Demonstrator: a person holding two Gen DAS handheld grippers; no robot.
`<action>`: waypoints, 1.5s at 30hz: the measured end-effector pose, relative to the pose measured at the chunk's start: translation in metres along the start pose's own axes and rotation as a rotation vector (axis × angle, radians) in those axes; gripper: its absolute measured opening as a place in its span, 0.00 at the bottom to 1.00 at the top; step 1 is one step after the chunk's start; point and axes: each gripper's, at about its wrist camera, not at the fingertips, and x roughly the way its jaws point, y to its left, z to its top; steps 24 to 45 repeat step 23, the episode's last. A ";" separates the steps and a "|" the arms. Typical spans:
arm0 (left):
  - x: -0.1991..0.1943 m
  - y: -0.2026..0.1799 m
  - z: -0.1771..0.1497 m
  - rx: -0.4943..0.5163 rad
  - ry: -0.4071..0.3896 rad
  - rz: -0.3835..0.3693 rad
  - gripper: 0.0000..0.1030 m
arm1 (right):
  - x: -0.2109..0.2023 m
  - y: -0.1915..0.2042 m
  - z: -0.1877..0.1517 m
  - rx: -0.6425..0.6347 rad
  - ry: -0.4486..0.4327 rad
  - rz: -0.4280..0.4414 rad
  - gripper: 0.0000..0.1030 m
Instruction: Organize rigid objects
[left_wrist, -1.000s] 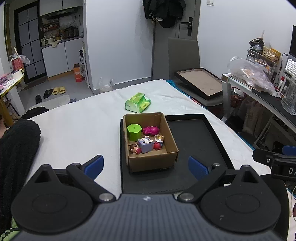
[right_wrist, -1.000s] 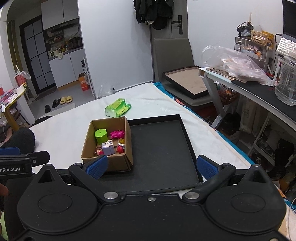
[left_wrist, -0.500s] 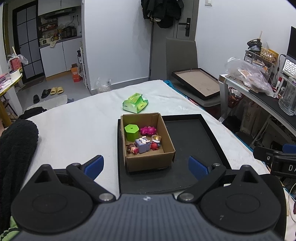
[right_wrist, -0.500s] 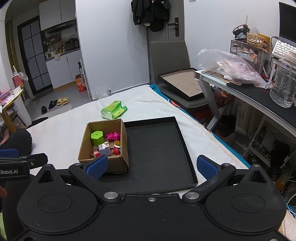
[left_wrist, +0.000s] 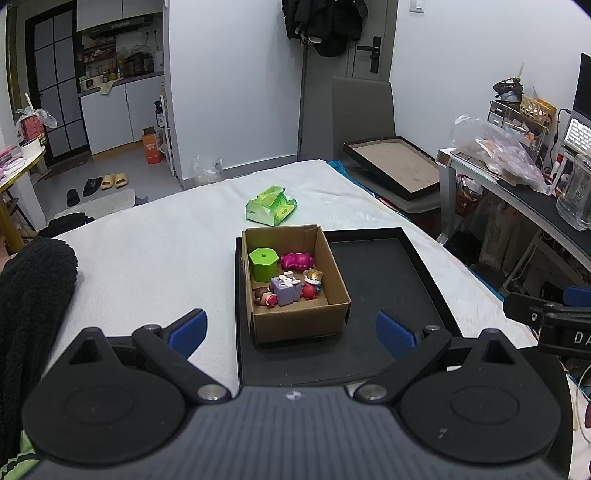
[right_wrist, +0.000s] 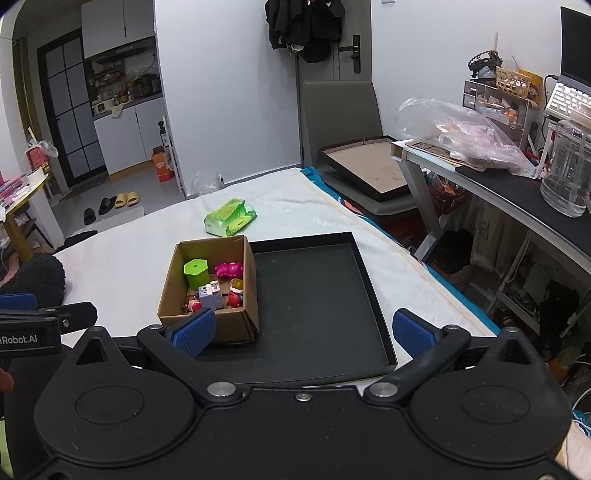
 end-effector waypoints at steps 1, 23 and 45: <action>0.000 0.000 0.000 0.000 0.000 0.001 0.94 | 0.000 0.001 0.000 -0.002 0.000 -0.002 1.00; -0.002 0.005 -0.002 -0.021 -0.028 0.002 0.94 | 0.003 0.006 -0.002 -0.005 0.006 0.010 1.00; -0.002 0.005 -0.002 -0.021 -0.028 0.002 0.94 | 0.003 0.006 -0.002 -0.005 0.006 0.010 1.00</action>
